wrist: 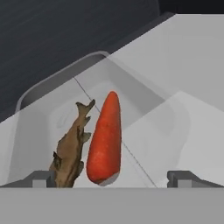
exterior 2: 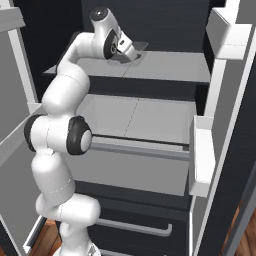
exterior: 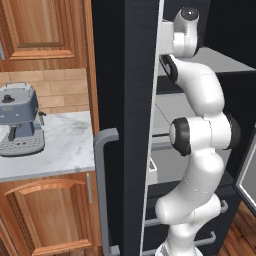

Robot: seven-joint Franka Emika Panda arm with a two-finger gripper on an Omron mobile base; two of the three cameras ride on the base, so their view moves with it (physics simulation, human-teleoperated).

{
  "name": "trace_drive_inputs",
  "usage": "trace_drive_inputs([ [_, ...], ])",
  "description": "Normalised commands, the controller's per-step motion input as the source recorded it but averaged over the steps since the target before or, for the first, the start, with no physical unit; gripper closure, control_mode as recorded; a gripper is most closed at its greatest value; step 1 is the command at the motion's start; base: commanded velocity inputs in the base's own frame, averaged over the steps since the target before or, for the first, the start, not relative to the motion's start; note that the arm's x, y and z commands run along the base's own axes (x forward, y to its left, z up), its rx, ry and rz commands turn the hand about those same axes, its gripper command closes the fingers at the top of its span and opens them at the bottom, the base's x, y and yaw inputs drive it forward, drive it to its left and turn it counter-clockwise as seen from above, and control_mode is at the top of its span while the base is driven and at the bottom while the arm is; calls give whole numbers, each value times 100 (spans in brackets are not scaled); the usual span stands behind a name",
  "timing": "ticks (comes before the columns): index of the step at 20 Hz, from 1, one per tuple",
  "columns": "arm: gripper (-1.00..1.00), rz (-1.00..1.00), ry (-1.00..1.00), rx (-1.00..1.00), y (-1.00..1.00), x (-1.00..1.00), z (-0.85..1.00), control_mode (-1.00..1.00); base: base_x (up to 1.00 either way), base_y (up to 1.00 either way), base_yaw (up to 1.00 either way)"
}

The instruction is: Place the tupperware containing the fish and carrot meal in the microwave. Close the microwave door and press the start button to reheat the meal.

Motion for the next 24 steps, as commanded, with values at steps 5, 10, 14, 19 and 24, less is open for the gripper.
trace_drive_inputs([
  [5, -100, -18, 2, 0, 0, 27, -4, -100, 0, 0, 0],
  [10, -100, -15, 8, 0, -5, 41, -12, -100, 0, 0, 0],
  [14, -100, -13, 9, 0, -4, 33, -16, -100, 0, 0, 0],
  [19, 100, -5, 2, 0, 0, 4, -16, -100, 0, 0, 0],
  [24, 100, 0, 0, 0, 0, 0, -4, -100, 0, 0, 0],
])
